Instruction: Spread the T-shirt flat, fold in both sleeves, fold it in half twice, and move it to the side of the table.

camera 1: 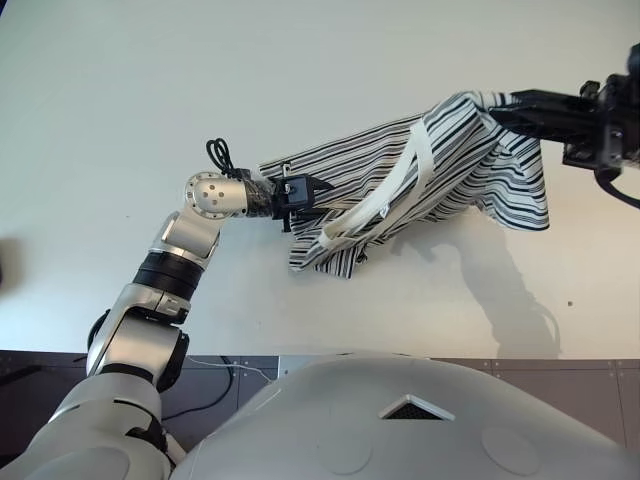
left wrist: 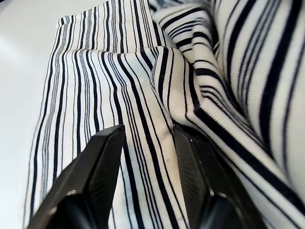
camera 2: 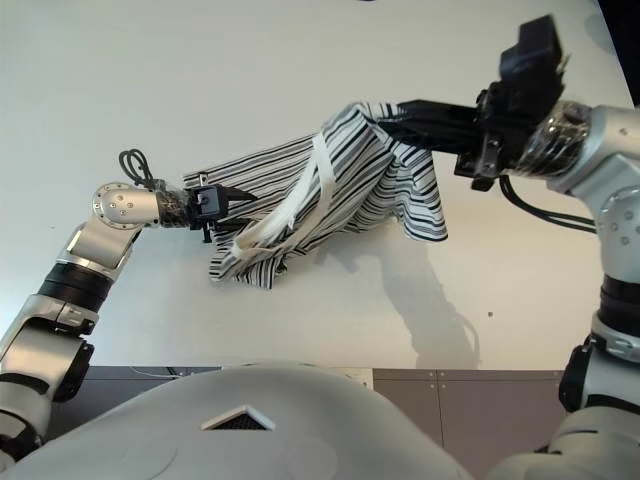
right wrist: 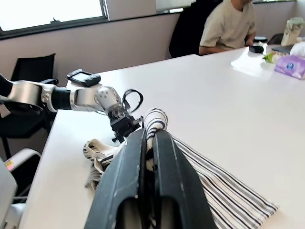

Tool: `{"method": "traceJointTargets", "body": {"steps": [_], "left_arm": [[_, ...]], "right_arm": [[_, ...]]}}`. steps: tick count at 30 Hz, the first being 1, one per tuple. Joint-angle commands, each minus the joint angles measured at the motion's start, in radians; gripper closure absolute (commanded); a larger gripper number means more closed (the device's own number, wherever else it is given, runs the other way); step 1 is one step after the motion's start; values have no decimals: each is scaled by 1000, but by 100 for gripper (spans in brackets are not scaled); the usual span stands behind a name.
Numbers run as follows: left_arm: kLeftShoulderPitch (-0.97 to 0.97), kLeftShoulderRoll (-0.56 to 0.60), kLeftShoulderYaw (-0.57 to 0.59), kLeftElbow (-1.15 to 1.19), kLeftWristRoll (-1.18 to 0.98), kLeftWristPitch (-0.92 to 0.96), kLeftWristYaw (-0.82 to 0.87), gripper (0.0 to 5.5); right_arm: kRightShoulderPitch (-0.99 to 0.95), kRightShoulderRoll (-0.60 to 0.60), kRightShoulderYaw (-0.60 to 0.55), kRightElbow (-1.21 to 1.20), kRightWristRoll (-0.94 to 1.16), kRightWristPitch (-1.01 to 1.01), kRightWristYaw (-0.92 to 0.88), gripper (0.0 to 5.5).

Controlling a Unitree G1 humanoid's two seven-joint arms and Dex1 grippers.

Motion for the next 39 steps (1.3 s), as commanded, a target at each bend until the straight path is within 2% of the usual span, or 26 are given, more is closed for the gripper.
{"method": "traceJointTargets", "body": {"steps": [1,4,8,12,14,18,24,35,39], "left_arm": [[-38,0,-5,205,144,-60,141,358],[-36,-2,100,113,25,-49,162,358],[168,135,199,-263,-63,-30,107,358],[421,275,272,-506,-19,-148,105,358],[498,314,289,-553,41,-274,125,358],[532,323,292,-486,194,-461,201,358],[517,319,293,-396,400,-606,338,358],[431,312,267,-274,576,-694,502,358],[420,301,255,-290,563,-686,539,358]], "right_arm": [[106,-22,96,-26,-192,-134,70,538],[136,6,129,-8,-267,-172,70,538],[178,41,109,23,-306,-172,24,538],[243,45,62,9,-304,-172,8,538],[279,46,44,-17,-301,-171,3,538],[303,57,37,-52,-299,-162,-3,538],[303,62,32,-66,-296,-153,1,538],[311,91,38,-83,-305,-144,-17,538],[313,92,42,-87,-308,-145,-13,538]]}}
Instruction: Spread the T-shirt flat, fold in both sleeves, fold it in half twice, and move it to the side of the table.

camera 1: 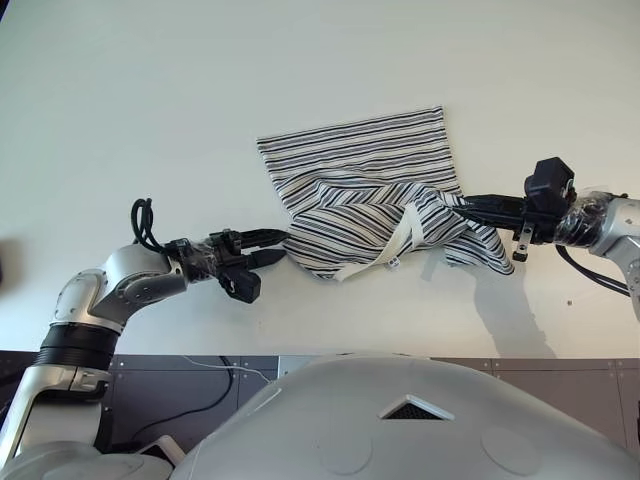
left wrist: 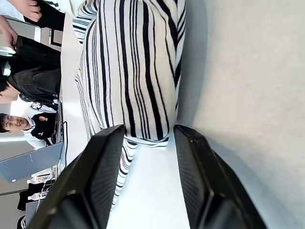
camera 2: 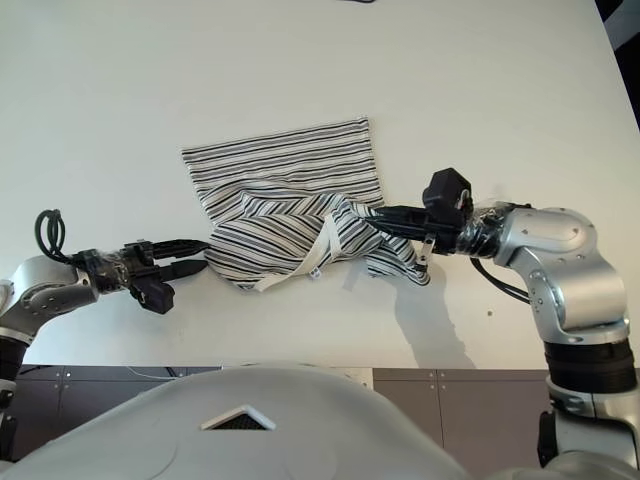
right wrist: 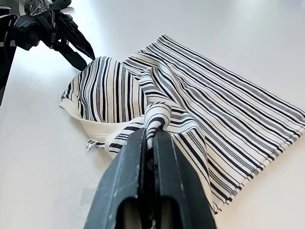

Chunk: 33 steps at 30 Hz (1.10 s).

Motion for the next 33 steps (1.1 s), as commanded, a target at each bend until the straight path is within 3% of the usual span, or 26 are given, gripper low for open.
{"method": "traceJointTargets", "body": {"steps": [1,9,20,27,33], "left_arm": [[-11,-7,-21,-20,-15,-3,21,358],[-13,9,-43,-26,-47,-7,30,358],[-20,13,-46,-15,-137,11,25,534],[-25,-7,-59,1,-174,44,18,538],[-26,-16,-48,-113,-576,289,-104,538]], "right_arm": [[3,5,2,-15,-4,7,-2,538],[21,14,15,-15,-19,-9,-5,538],[20,19,24,-5,-46,-30,7,540],[-13,32,48,25,-61,-47,22,540],[-61,24,-30,13,-12,-44,25,540]]}}
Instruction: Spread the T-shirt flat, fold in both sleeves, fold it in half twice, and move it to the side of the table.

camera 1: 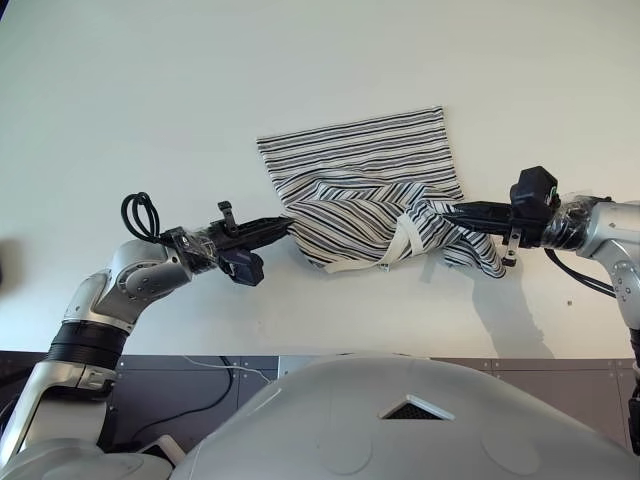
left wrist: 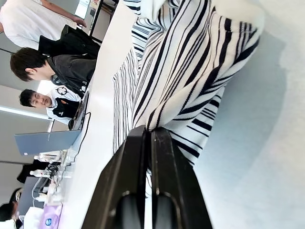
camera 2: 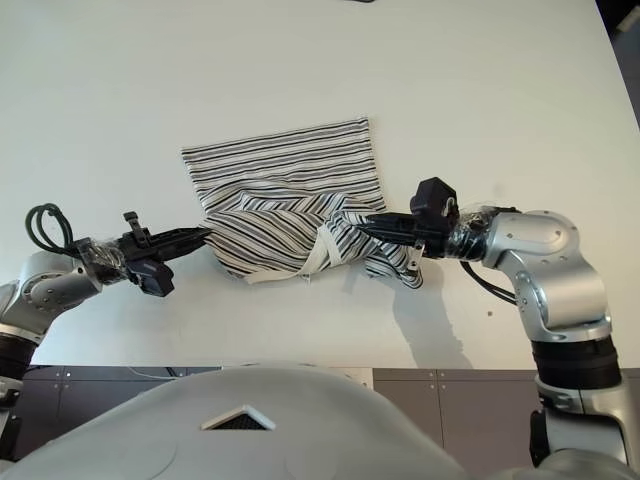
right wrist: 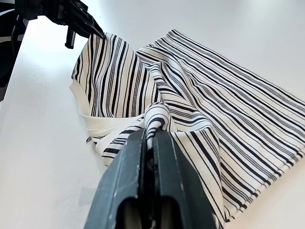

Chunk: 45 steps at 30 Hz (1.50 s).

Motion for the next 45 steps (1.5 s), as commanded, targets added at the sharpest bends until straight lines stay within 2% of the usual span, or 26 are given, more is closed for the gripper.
{"method": "traceJointTargets", "body": {"steps": [1,5,9,16,21,29,35,37,39,41,42,45], "left_arm": [[-34,-27,38,-112,-277,227,-68,538],[-87,-69,127,-190,-456,454,-65,538],[-156,-66,205,-244,-530,596,-92,538],[-273,42,379,-379,-730,814,-250,538],[-275,171,598,-500,-1070,1079,-407,538],[-316,310,977,-497,-1483,1436,-490,538],[-351,348,1100,-501,-1637,1581,-454,538],[-299,330,1083,-536,-1574,1596,-476,538],[-228,300,1005,-580,-1455,1574,-497,538],[-188,260,824,-588,-1285,1505,-496,538],[-211,226,705,-550,-1189,1467,-482,538],[-369,83,385,-303,-887,1317,-470,538]], "right_arm": [[-76,1,-91,-27,63,13,-21,540],[-164,23,-162,-57,123,39,-85,540],[-230,17,-222,-69,160,48,-128,540],[-322,-40,-406,-116,308,85,-149,540],[-376,-113,-571,-125,477,148,-154,540],[-433,-243,-834,-169,809,258,-231,540],[-410,-308,-939,-196,925,304,-277,540],[-362,-304,-916,-217,880,312,-262,540],[-302,-277,-838,-236,794,297,-235,540],[-265,-237,-660,-222,654,246,-207,540],[-276,-211,-534,-173,554,205,-186,540],[-417,-91,-204,112,266,78,-139,540]]}}
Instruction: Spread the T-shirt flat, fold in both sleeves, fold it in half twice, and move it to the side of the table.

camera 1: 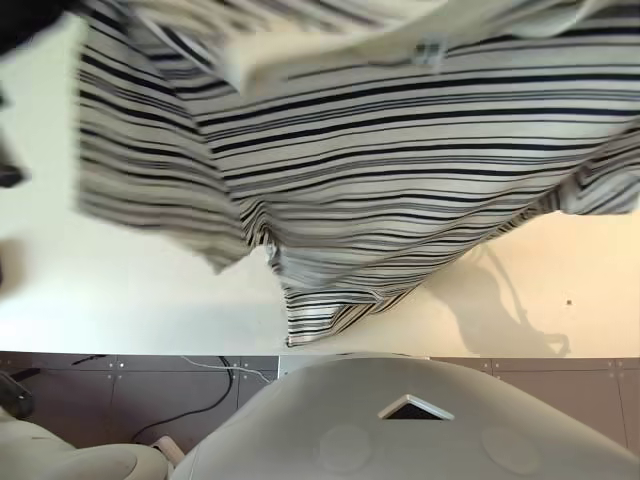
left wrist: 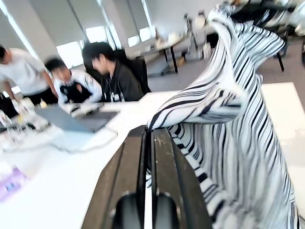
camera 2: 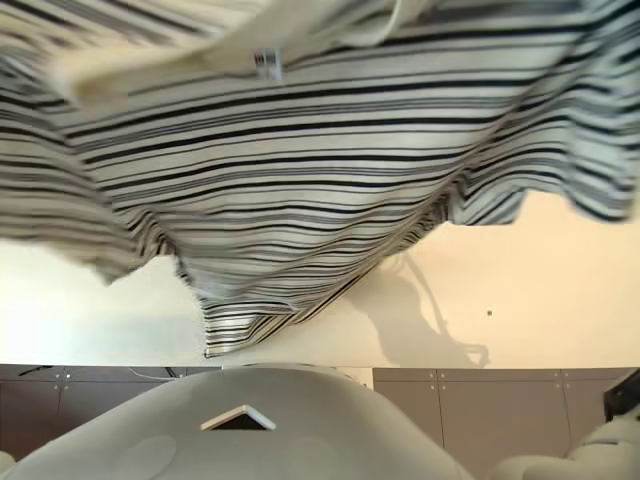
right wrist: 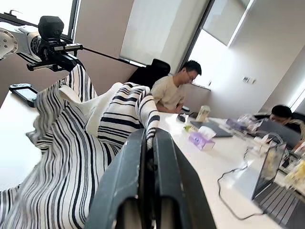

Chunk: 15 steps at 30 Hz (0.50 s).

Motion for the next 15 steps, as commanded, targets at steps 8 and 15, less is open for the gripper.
{"method": "traceJointTargets", "body": {"steps": [8,15], "left_arm": [[-610,-510,-574,1139,716,-488,133,538],[-828,-717,-520,1650,776,-423,363,538]], "right_arm": [[-674,519,644,1311,-783,-528,-27,540],[-796,651,675,1720,-964,-616,-312,540]]}}
